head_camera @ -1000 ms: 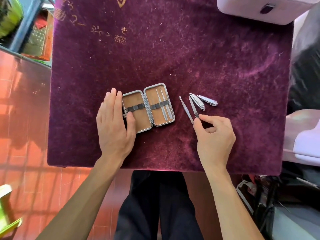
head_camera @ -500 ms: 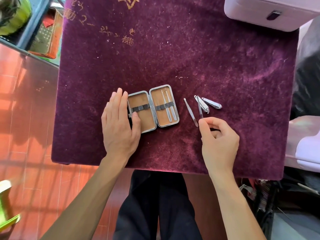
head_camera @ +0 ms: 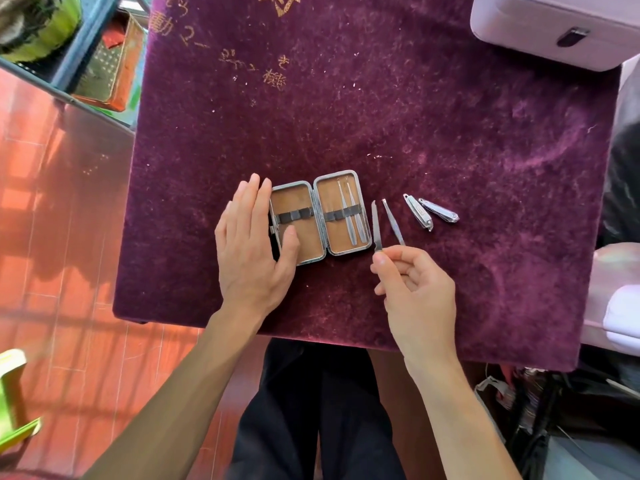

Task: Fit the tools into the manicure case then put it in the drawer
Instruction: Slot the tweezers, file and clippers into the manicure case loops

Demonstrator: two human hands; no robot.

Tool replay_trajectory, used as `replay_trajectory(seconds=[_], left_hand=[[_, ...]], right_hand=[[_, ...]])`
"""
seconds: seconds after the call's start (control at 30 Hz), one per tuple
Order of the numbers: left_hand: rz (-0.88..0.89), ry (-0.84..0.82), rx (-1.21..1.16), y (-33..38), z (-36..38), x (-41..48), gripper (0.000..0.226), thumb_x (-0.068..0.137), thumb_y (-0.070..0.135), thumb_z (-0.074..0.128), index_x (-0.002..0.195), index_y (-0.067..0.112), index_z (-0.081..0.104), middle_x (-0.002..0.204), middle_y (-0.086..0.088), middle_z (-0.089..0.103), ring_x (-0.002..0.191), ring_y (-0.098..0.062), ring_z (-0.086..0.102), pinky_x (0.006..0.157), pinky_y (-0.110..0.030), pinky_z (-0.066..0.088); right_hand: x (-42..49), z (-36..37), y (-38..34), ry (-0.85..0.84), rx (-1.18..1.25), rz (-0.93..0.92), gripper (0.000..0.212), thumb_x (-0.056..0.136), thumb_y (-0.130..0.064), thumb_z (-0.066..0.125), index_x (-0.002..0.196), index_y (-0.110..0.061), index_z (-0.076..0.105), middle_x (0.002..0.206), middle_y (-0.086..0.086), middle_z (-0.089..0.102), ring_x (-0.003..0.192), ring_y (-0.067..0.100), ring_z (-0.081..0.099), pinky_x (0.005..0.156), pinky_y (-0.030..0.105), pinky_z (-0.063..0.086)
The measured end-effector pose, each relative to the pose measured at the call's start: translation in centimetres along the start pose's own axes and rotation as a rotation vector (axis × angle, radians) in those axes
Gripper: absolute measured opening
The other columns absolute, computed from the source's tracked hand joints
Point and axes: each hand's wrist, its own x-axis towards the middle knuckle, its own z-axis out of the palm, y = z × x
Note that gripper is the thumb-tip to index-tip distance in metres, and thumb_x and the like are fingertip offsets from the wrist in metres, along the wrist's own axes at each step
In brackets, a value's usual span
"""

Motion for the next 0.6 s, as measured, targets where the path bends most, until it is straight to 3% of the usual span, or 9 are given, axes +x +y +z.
replay_trajectory(seconds=[0.13,0.23,0.43,0.6], left_hand=[[0.098,-0.084,-0.073,0.6,-0.5,0.4,0.095,0.085,0.063,0.063,0.158,0.011,0.030,0.166,-0.005,0.027,0.154,-0.022,0.024,0.123,-0.038,0.016],[0.152,-0.169,-0.021,1.4,-0.4,1.0,0.110,0.074,0.073,0.069,0.159,0.016,0.028,0.165,-0.002,0.027,0.154,-0.020,0.022,0.123,-0.042,0.017],[0.234,-0.210,0.046,1.9,-0.2,1.0,0.078,0.080,0.069,0.064,0.151,0.043,0.042,0.163,-0.008,0.027,0.154,-0.030,0.020,0.117,-0.051,0.018],[0.219,-0.242,0.118,2.9,0.1,1.5,0.061,0.088,0.070,0.051,0.145,0.048,0.049,0.166,-0.009,0.023,0.155,-0.032,0.017,0.118,-0.055,0.016]], right_hand=[[0.4,-0.7,0.6,0.010,-0.017,-0.018,0.007,0.100,-0.027,0.074,0.096,-0.033,0.075,0.092,-0.010,0.080,0.069,0.003,0.072,0.062,0.015,0.055],[0.9,-1.4,1.0,0.047,-0.038,-0.035,0.006,0.099,-0.028,0.074,0.097,-0.033,0.076,0.092,-0.011,0.080,0.069,0.003,0.073,0.060,0.014,0.054],[3.2,-3.2,1.6,0.165,-0.045,-0.006,0.007,0.098,-0.028,0.075,0.093,-0.032,0.078,0.089,-0.010,0.081,0.064,0.000,0.070,0.063,0.021,0.052],[3.7,-3.2,1.8,0.147,-0.041,-0.008,0.007,0.097,-0.029,0.076,0.092,-0.034,0.078,0.087,-0.010,0.081,0.062,0.000,0.069,0.058,0.015,0.051]])
